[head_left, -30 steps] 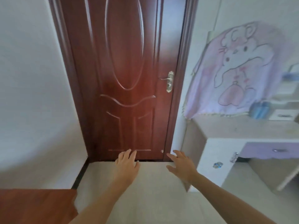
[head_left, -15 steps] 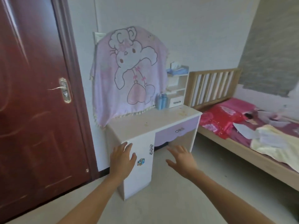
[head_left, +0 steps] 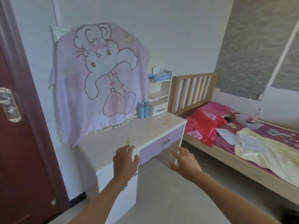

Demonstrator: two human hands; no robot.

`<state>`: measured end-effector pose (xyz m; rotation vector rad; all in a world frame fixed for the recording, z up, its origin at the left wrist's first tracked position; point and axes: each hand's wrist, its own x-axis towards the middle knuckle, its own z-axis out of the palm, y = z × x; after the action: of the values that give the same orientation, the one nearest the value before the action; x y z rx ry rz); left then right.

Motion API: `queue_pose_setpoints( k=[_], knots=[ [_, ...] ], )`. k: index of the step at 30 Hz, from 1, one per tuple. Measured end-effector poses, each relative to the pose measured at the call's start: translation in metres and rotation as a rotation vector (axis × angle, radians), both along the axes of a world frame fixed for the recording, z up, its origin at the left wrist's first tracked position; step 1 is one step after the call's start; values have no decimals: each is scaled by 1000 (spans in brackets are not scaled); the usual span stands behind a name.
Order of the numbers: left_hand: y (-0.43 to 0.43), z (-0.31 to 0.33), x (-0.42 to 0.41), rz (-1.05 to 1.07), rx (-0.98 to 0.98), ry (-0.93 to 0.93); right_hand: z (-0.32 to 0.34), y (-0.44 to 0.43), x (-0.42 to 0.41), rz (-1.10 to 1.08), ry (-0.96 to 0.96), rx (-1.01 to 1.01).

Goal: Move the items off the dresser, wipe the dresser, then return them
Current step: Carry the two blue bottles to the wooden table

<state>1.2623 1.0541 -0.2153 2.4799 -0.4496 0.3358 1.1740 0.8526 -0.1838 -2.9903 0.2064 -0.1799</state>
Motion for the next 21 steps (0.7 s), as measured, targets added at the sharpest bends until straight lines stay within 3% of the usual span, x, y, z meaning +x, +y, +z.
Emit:
queue_pose_setpoints(
  k=[12, 21],
  knots=[
    [-69, -33, 108, 0, -1, 95, -36, -76, 100, -97, 27, 115],
    [-195, -40, 183, 111, -100, 154, -33, -200, 193, 6, -58, 171]
  ],
)
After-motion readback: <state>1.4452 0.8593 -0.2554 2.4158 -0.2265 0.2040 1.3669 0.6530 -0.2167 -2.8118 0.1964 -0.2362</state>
